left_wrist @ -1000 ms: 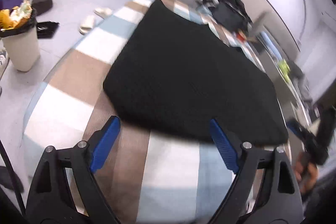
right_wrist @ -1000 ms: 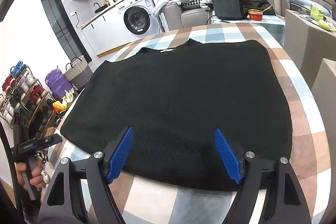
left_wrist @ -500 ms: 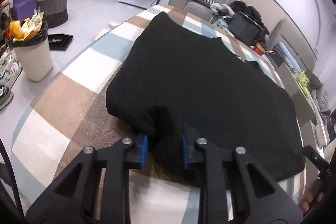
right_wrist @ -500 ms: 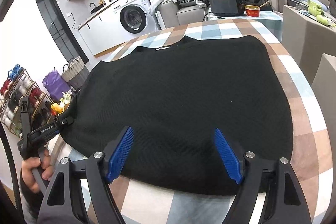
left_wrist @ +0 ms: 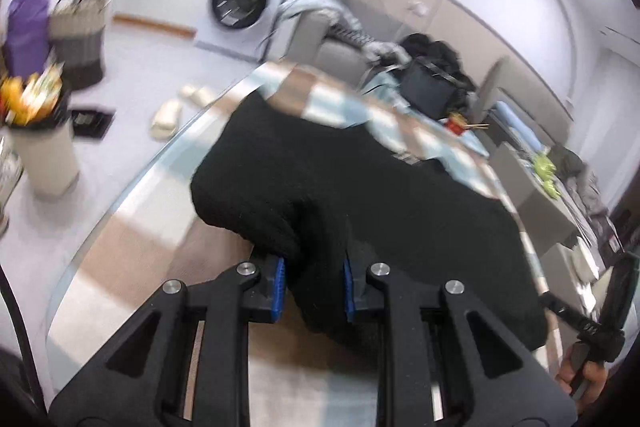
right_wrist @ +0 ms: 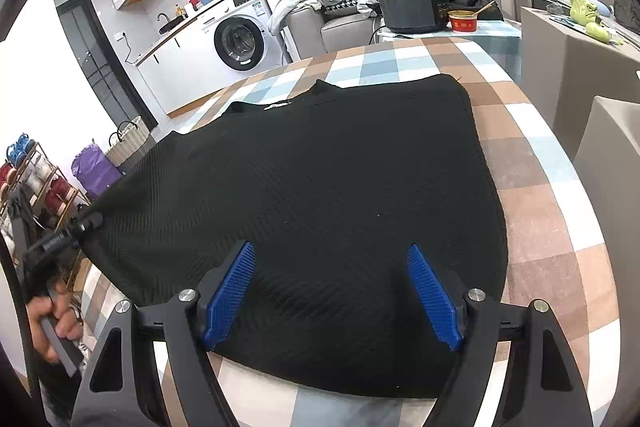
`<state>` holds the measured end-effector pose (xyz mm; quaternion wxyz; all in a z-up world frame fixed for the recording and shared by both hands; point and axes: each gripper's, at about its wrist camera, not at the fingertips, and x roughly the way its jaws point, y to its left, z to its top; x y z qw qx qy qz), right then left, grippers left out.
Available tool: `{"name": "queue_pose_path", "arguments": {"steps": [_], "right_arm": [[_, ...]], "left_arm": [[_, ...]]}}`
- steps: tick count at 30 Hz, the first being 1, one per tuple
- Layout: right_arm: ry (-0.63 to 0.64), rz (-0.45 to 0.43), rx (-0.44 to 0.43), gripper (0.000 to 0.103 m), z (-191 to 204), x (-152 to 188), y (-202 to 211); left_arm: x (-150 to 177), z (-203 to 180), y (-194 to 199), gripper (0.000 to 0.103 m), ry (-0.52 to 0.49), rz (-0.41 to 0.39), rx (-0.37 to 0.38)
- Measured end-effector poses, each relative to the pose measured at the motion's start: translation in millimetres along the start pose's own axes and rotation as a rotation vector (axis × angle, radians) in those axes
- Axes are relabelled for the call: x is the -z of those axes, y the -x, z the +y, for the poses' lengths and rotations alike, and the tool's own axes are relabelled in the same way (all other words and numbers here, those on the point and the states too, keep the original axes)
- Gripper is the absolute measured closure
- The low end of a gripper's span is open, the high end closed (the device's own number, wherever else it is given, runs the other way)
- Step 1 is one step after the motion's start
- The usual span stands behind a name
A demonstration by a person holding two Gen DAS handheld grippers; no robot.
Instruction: Fold small clothes
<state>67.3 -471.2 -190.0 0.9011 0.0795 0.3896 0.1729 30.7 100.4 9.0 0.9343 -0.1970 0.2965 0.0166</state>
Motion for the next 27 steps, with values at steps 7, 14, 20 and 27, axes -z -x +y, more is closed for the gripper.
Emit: {"name": "queue_pose_path", "arguments": {"steps": [7, 14, 20, 27], "right_arm": [[-0.055, -0.043, 0.028, 0.022, -21.0, -4.7, 20.2], [-0.071, -0.091, 0.103, 0.022, -42.4, -10.4, 42.3], [-0.086, -0.080, 0.133, 0.022, -55.1, -8.1, 48.7], [-0.066, -0.032, 0.049, 0.022, -43.5, -8.4, 41.2]], "left_arm": [[-12.8, -145.4, -7.3, 0.085, -0.295, -0.018, 0.262], [62.6, -234.0, -46.0, 0.073, -0.573, 0.358, 0.472], [70.5, -199.8, -24.2, 0.033, -0.561, 0.319, 0.469], [33.1, -142.3, -17.8, 0.031, -0.443, 0.271, 0.409]]}}
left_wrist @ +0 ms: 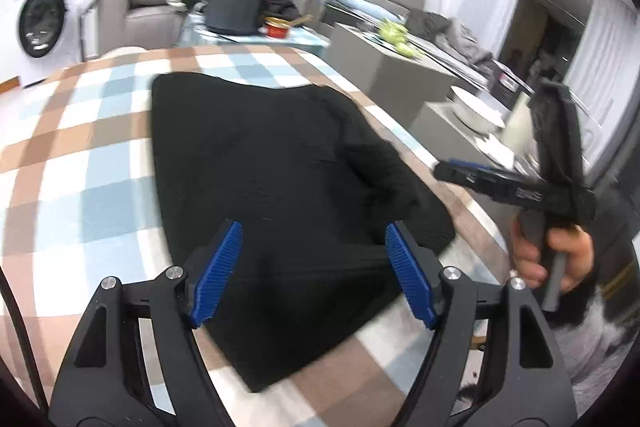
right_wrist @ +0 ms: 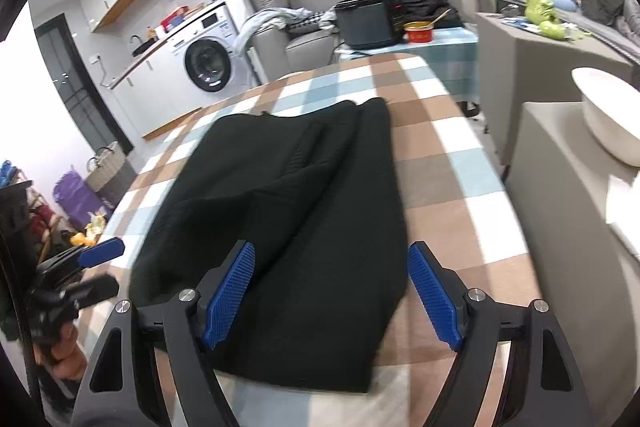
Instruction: Fold small clothes
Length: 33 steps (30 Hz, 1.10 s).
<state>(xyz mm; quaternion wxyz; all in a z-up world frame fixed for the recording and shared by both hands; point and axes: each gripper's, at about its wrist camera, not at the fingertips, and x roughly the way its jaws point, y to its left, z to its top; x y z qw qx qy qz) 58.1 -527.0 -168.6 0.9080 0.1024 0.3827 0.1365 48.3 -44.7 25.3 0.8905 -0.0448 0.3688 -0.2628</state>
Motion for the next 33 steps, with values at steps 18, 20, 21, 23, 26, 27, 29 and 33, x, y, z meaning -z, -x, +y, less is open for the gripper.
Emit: {"name": "queue_pose_path", "arguments": {"steps": [18, 20, 21, 23, 26, 27, 29, 33], "right_arm": [[0.092, 0.103, 0.045, 0.061, 53.0, 10.2, -33.3], [0.050, 0.130, 0.095, 0.058, 27.1, 22.3, -23.3], [0.036, 0.145, 0.111, 0.053, 17.2, 27.6, -19.3], [0.006, 0.147, 0.092, 0.045, 3.0, 33.3, -10.3], [-0.017, 0.112, 0.049, 0.045, -1.4, 25.1, -1.6], [-0.018, 0.105, 0.016, 0.045, -0.1, 20.7, -2.5], [-0.019, 0.116, -0.032, 0.044, 1.4, 12.5, -11.5], [-0.062, 0.169, -0.089, 0.044, -1.9, 7.0, -37.7]], "left_arm": [[20.5, 34.7, -18.8, 0.031, 0.019, 0.036, -0.133], [20.3, 39.6, -20.1, 0.031, 0.035, 0.036, -0.139], [19.8, 42.0, -22.8, 0.031, 0.041, 0.042, -0.143], [19.2, 43.9, -25.5, 0.031, 0.046, 0.049, -0.149], [17.3, 44.8, -26.4, 0.031, 0.051, 0.046, -0.150], [16.7, 45.2, -26.3, 0.031, 0.053, 0.043, -0.152], [16.0, 45.2, -26.1, 0.031, 0.062, 0.042, -0.151], [19.5, 35.9, -31.3, 0.031, 0.047, 0.062, -0.126]]}}
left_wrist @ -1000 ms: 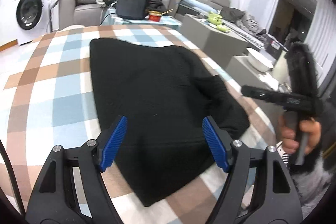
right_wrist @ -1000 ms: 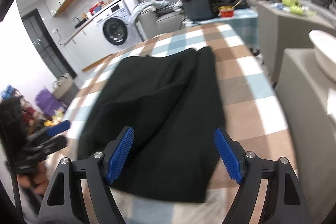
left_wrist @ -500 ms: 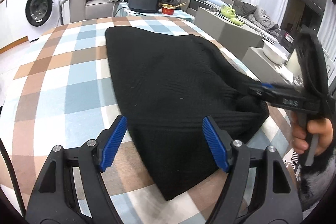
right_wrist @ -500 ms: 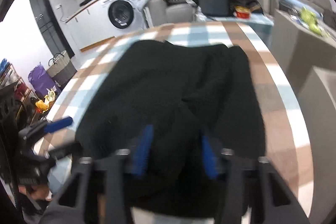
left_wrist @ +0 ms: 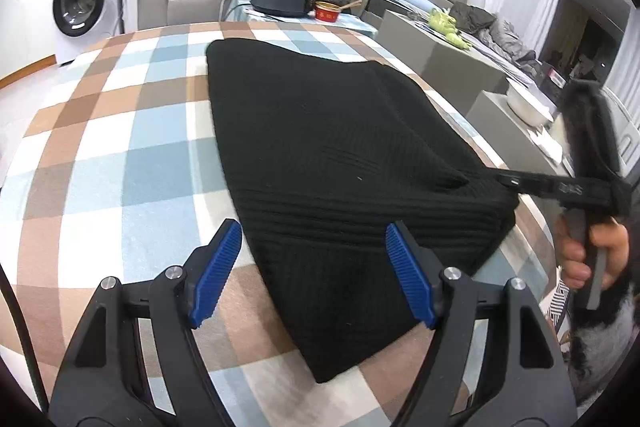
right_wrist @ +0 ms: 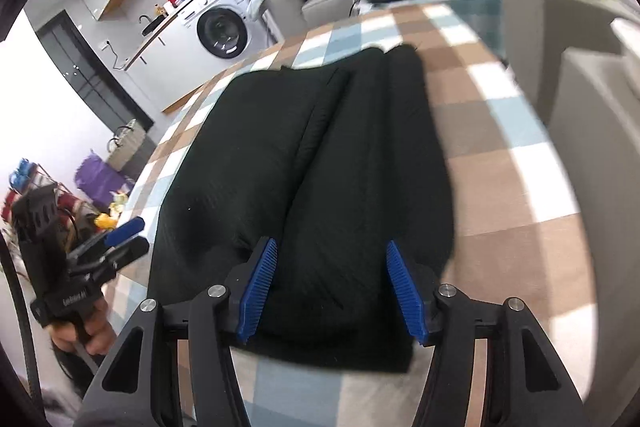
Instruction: Fold small clothes
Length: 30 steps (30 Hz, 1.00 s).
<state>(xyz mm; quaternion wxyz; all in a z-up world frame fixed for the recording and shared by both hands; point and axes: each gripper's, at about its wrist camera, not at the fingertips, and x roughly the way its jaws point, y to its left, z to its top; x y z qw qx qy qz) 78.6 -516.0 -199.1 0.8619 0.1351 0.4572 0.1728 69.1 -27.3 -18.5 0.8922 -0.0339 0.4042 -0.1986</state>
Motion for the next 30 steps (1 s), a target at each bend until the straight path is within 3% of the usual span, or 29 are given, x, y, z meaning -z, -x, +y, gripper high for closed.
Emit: {"name": "queue_pose_path", "arguments": {"steps": [2, 5, 7, 8, 9, 13, 15, 17, 20, 21, 22, 25, 27, 30], "right_arm": [[-0.041, 0.010, -0.024, 0.045, -6.2, -2.2, -7.0], [-0.043, -0.016, -0.068, 0.057, -7.1, -8.9, -7.9], [-0.049, -0.015, -0.053, 0.086, -7.3, -13.7, -12.6], [-0.047, 0.002, -0.033, 0.095, -7.0, -15.9, -17.1], [-0.038, 0.011, -0.029, 0.097, -5.0, -16.9, -18.7], [0.001, -0.036, -0.083, 0.098, 5.9, -10.1, 8.3], [0.004, -0.014, -0.018, 0.097, -1.0, -6.2, 5.7], [0.017, 0.062, 0.094, 0.094, -8.3, -2.7, -8.3], [-0.010, -0.004, 0.084, 0.072, -8.4, -9.1, 3.6], [-0.013, -0.041, 0.077, 0.061, -6.3, -12.9, 9.0], [-0.009, -0.075, 0.044, 0.060, -2.2, -18.6, 13.1], [0.011, -0.069, -0.033, 0.060, 10.7, -42.4, 2.3], [0.010, -0.026, -0.068, 0.060, 14.6, -58.2, -16.9], [-0.021, 0.109, -0.134, 0.060, 15.1, -80.8, -65.7]], "left_arm": [[2.2, -9.0, -4.0, 0.030, -0.027, 0.012, 0.005], [-0.1, -18.7, -12.9, 0.030, -0.042, 0.020, 0.008], [-4.5, -24.7, -19.0, 0.030, -0.040, 0.028, 0.021], [-6.7, -28.5, -21.4, 0.030, -0.047, 0.037, 0.026], [-8.5, -32.9, -22.5, 0.030, -0.058, 0.044, 0.028], [-6.5, -42.8, -16.9, 0.029, -0.107, 0.028, 0.047], [-3.5, -43.4, -18.5, 0.026, -0.115, 0.041, 0.048], [1.9, -44.3, -25.9, 0.025, -0.139, 0.086, 0.038], [12.9, -45.4, -34.2, 0.025, -0.169, 0.126, 0.008], [15.1, -44.6, -34.7, 0.025, -0.171, 0.126, 0.007], [16.5, -43.6, -33.7, 0.025, -0.171, 0.122, 0.008], [17.4, -41.0, -33.0, 0.025, -0.166, 0.123, 0.015], [17.8, -40.2, -33.4, 0.025, -0.166, 0.122, 0.015], [19.0, -39.0, -32.5, 0.025, -0.170, 0.119, 0.018]]}}
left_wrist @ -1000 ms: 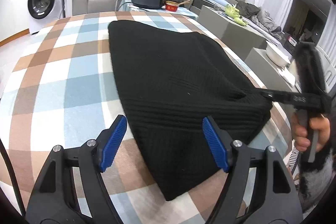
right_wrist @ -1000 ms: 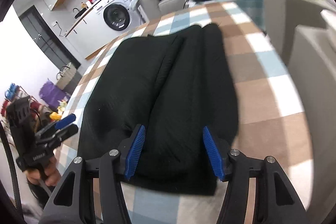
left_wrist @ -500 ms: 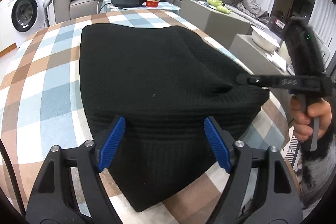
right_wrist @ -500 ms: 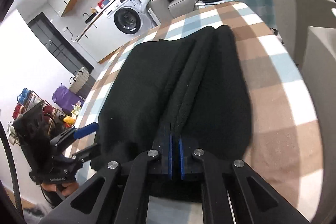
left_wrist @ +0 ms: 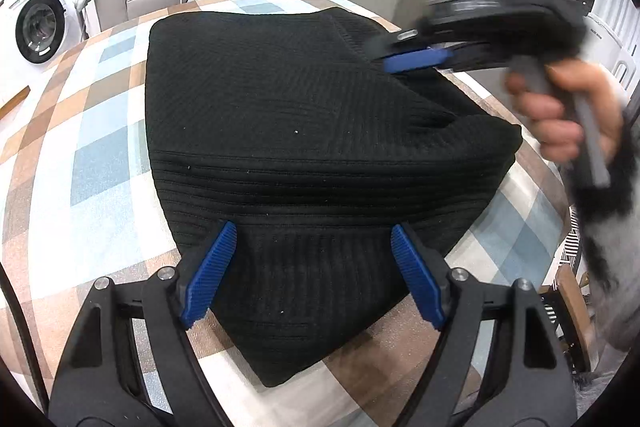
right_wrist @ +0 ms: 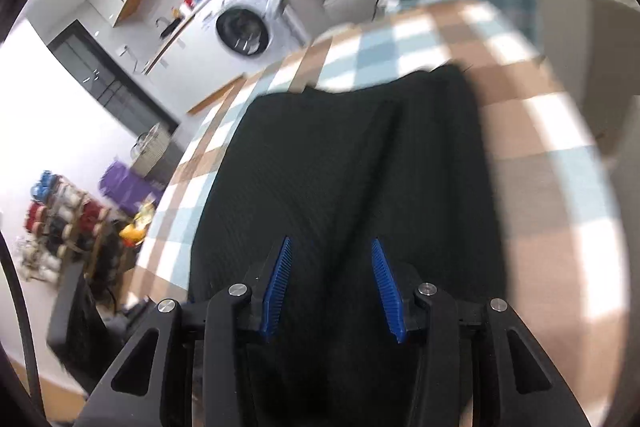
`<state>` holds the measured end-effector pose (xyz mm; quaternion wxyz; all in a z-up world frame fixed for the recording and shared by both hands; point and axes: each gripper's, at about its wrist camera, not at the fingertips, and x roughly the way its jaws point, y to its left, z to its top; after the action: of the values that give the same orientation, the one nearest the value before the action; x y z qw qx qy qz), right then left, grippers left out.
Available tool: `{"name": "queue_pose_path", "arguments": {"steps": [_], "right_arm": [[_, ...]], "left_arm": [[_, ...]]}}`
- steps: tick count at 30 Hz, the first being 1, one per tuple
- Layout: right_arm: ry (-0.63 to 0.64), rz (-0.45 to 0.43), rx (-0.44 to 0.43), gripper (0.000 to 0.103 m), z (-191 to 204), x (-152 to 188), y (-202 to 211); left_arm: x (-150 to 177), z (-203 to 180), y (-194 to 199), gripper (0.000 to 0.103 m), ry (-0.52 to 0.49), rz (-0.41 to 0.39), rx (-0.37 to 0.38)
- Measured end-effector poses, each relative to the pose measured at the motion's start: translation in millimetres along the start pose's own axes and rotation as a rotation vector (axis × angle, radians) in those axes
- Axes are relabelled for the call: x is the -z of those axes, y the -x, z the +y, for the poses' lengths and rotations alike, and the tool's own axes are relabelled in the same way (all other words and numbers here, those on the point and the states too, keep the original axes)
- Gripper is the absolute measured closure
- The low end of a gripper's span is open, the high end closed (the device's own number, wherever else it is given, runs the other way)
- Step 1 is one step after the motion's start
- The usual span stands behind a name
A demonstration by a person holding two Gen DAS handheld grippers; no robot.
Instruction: Fold small clothes
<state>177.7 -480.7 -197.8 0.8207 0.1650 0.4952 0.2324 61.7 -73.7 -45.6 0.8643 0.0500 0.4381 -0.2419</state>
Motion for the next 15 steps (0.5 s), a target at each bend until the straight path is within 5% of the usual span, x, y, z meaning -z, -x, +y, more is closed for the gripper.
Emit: {"name": "queue_pose_path", "arguments": {"steps": [3, 5, 6, 12, 15], "right_arm": [[0.071, 0.053, 0.018, 0.062, 5.8, -21.4, -29.7], [0.112, 0.068, 0.047, 0.089, 13.4, -26.0, -29.5], [0.143, 0.044, 0.054, 0.094, 19.6, -28.9, -25.0], [0.179, -0.174, 0.119, 0.094, 35.4, -44.9, 9.2], [0.115, -0.095, 0.163, 0.082, 14.1, -50.7, -7.2]], "left_arm": [[-1.6, 5.1, 1.8, 0.025, 0.029, -0.006, 0.016], [-3.1, 9.3, 4.9, 0.025, 0.046, -0.017, 0.028], [-3.6, 10.7, 6.5, 0.025, 0.050, -0.024, 0.029], [-6.7, 16.1, 16.2, 0.025, 0.069, -0.052, 0.043], [-6.6, 17.8, 20.4, 0.025, 0.073, -0.061, 0.024]]}}
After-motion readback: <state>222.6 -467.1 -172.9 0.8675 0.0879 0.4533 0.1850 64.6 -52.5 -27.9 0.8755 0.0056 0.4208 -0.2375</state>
